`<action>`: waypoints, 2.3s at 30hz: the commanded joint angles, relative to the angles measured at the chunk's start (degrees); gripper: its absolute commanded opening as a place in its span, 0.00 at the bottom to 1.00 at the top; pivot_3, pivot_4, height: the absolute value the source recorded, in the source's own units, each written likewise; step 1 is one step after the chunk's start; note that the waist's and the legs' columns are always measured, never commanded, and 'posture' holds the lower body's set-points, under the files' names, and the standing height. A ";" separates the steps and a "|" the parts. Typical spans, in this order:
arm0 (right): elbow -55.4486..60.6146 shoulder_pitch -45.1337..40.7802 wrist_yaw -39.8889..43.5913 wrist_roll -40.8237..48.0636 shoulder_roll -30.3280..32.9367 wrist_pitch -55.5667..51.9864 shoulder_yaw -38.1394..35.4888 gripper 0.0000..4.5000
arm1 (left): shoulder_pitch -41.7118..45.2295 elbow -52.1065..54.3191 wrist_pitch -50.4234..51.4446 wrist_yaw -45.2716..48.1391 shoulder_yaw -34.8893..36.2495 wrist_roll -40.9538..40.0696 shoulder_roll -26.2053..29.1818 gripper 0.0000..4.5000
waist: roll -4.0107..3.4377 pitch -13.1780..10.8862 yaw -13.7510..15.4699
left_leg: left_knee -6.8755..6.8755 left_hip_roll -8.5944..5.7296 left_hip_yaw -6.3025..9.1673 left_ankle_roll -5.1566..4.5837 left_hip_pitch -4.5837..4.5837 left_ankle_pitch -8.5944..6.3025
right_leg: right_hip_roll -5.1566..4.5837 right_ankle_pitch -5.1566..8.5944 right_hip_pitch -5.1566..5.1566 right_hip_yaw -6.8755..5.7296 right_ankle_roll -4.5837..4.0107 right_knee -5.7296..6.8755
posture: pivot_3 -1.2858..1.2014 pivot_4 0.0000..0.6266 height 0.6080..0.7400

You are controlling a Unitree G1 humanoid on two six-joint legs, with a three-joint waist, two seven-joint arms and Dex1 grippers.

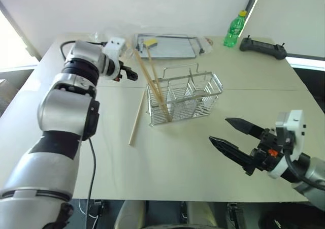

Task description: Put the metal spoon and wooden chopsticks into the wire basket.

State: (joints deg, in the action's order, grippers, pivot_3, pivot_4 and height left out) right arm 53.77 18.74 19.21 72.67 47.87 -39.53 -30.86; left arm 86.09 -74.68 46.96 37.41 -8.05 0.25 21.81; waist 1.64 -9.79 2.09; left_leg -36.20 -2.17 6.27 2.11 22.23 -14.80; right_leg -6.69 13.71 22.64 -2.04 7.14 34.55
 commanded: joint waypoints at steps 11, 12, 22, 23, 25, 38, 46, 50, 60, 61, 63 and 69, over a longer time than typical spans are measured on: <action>-0.78 -4.70 -1.84 5.11 4.99 1.58 -2.14 1.00 | -2.30 0.80 1.19 2.49 -2.25 5.69 -6.20 0.99 | 0.00 0.01 0.10 | -0.01 -0.04 0.01 -0.01 0.04 0.00 | -0.01 -0.04 -0.01 0.00 -0.06 0.01 | 0.52 0.24 0.76; -0.77 -4.65 -1.95 5.50 5.28 1.60 -2.27 1.00 | -2.39 0.75 0.95 2.12 -1.97 5.71 -6.48 0.99 | 0.00 0.00 0.09 | -0.01 -0.04 0.01 0.00 0.03 0.00 | -0.01 -0.04 -0.01 0.00 -0.06 0.01 | 0.52 0.24 0.76; -0.13 -3.25 -3.70 7.93 6.31 1.81 -3.92 1.00 | -3.62 -0.09 0.02 -2.30 0.99 5.41 -8.34 0.99 | -0.01 0.01 0.08 | -0.03 -0.03 0.01 -0.01 -0.01 0.01 | -0.01 -0.04 -0.02 0.00 -0.06 0.10 | 0.52 0.24 0.76; -0.09 -3.16 -3.89 8.02 6.33 1.85 -4.03 1.00 | -3.77 -0.14 -0.06 -2.50 1.12 5.49 -8.48 0.99 | -0.01 0.01 0.08 | -0.04 -0.03 0.01 -0.01 -0.02 0.01 | -0.01 -0.04 -0.02 0.00 -0.06 0.10 | 0.52 0.24 0.76; 0.01 -3.07 -4.23 8.13 6.35 1.95 -4.19 1.00 | -4.01 -0.20 -0.01 -2.85 1.36 5.53 -8.71 0.99 | 0.00 0.01 0.08 | -0.05 -0.03 0.01 -0.01 -0.03 0.01 | -0.01 -0.04 -0.04 0.00 -0.06 0.12 | 0.52 0.24 0.76; -0.09 -4.14 -6.72 9.88 6.89 2.62 -4.15 1.00 | -5.74 -0.39 0.20 -1.56 0.46 7.08 -9.33 0.67 | 0.00 0.02 0.08 | -0.08 -0.03 0.01 -0.01 -0.19 0.01 | -0.01 -0.03 -0.05 0.03 -0.08 0.41 | 0.52 0.24 0.76; 0.10 -4.25 -7.54 10.58 7.05 2.88 -3.97 1.00 | -5.68 -0.40 0.92 -1.64 1.08 6.84 -9.30 0.01 | 0.00 0.03 0.12 | -0.10 -0.04 0.01 -0.01 -0.22 0.01 | -0.02 -0.03 -0.10 0.04 -0.07 0.42 | 0.52 0.24 0.76; 0.22 -4.25 -7.68 10.78 7.04 2.95 -3.89 1.00 | -5.82 -0.44 1.41 -1.83 1.40 6.67 -9.11 0.01 | 0.00 0.03 0.10 | -0.10 -0.04 0.01 -0.01 -0.23 0.01 | -0.02 -0.03 -0.10 0.04 -0.07 0.43 | 0.52 0.24 0.76; -0.98 -1.18 -4.38 10.23 8.05 1.12 -6.16 1.00 | -3.80 0.30 2.51 -9.20 9.68 1.80 -3.54 0.01 | 0.01 0.02 -0.23 | -0.07 -0.02 0.00 -0.01 -0.30 0.01 | -0.01 -0.03 -0.11 0.05 -0.07 0.46 | 0.52 0.24 0.76; -1.00 -0.79 -3.97 10.12 8.15 1.04 -6.47 1.00 | -3.51 0.39 2.29 -10.74 11.15 0.98 -2.61 0.01 | 0.01 0.02 -0.33 | -0.07 0.00 0.00 -0.01 -0.30 0.01 | 0.00 -0.03 -0.10 0.05 -0.08 0.48 | 0.52 0.24 0.76; -1.06 0.13 -3.23 10.15 8.21 0.85 -7.16 1.00 | -3.07 0.61 1.46 -14.08 14.44 -0.88 0.18 0.01 | 0.01 0.02 -0.50 | -0.06 0.00 0.00 0.00 -0.34 0.01 | 0.00 -0.03 -0.11 0.06 -0.07 0.51 | 0.52 0.24 0.76; -1.67 2.15 -1.12 9.74 8.19 0.21 -8.73 1.00 | -4.99 1.94 -1.97 -19.86 19.91 -3.35 10.26 0.01 | 0.04 0.01 -0.77 | -0.05 -0.01 -0.02 0.01 -0.46 0.00 | -0.02 -0.03 -0.21 0.07 -0.07 0.51 | 0.52 0.24 0.76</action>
State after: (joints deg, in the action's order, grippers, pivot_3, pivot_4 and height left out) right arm 51.98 20.65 17.25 82.23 55.55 -39.64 -37.19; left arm 80.77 -75.13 46.67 18.61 10.45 -2.16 30.11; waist 1.68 -9.77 1.32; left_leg -36.24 -2.18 6.25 2.11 21.76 -14.79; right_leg -6.71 13.68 22.42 -1.96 7.07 35.07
